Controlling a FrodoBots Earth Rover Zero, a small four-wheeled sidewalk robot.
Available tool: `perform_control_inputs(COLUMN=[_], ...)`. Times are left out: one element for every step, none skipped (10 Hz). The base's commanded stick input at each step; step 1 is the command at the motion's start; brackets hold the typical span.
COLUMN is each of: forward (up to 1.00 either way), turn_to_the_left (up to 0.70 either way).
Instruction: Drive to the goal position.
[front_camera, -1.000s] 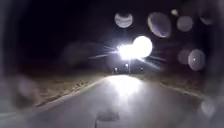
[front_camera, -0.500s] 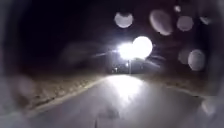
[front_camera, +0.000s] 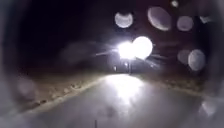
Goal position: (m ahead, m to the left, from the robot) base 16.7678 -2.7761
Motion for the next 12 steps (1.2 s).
perform_control_inputs(forward=[0.85, 0.85, 0.85, 0.85, 0.85, 0.85, 0.85, 0.85, 0.85, 0.85, 0.85, 0.85], turn_to_the_left=[-0.01, 0.0, -0.01, -0.04, -0.08, -0.11, -0.11, -0.11, -0.11, -0.06, -0.02, 0.0])
